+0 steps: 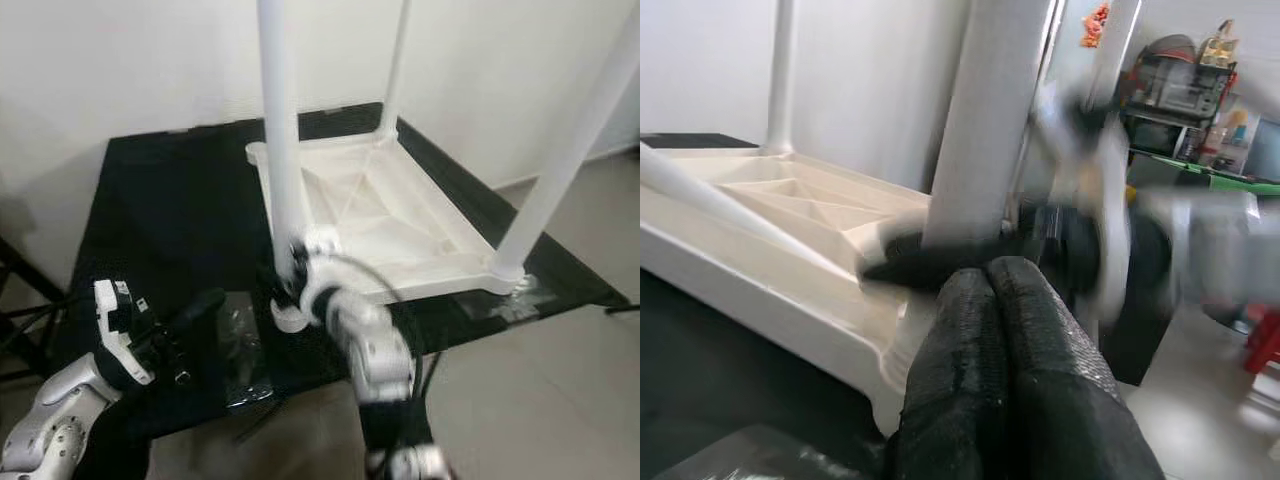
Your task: Building children table
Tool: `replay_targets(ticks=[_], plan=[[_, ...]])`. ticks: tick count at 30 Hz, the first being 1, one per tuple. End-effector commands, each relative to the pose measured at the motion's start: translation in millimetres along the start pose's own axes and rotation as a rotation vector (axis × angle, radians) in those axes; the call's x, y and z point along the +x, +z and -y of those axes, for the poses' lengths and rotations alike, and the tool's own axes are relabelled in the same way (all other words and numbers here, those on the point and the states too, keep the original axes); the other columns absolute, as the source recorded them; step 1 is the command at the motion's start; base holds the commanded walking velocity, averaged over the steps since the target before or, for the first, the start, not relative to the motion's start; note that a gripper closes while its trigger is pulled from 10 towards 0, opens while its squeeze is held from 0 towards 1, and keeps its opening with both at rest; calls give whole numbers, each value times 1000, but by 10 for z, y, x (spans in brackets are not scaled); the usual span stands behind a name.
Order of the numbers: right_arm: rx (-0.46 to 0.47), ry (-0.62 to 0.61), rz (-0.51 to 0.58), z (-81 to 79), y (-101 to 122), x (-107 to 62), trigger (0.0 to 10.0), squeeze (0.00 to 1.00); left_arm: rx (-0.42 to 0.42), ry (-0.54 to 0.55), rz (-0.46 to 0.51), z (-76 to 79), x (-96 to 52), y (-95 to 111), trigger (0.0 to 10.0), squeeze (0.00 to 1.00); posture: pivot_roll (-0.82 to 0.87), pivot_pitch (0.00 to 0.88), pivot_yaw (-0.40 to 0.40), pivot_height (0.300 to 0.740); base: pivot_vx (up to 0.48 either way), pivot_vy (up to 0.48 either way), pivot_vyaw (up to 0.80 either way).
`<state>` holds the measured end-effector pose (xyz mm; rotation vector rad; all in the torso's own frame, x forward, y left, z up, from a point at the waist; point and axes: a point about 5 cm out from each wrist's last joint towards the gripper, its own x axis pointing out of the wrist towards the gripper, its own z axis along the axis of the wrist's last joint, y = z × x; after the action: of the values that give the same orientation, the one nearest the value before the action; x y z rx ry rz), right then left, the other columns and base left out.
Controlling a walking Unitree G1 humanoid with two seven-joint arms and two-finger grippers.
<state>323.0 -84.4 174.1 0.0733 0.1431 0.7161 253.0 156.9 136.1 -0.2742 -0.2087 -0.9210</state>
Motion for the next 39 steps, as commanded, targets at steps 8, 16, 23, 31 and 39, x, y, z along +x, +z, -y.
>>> replay_targets(ticks=[8,16,23,31,39], plan=[[-144,368,-74,47,66,38,10000,0,6,10,-5,-28,-9,3,10000,0,12,0,-1,740,0,0,0],[-157,398,-61,318,264,123,5137,0,7,7,-8,-21,-4,-4,10000,0,21,0,2,740,0,0,0],[-153,473,-67,416,320,105,0,0,8,9,-11,-17,-4,-10,10000,0,27,0,1,740,0,0,0],[-138,442,-116,525,132,59,0,0,3,6,-12,-3,-7,-16,10000,0,20,0,2,740,0,0,0],[-9,-152,-113,441,-313,54,0,0,1,8,-8,4,-27,0,10000,0,11,0,-7,740,0,0,0]])
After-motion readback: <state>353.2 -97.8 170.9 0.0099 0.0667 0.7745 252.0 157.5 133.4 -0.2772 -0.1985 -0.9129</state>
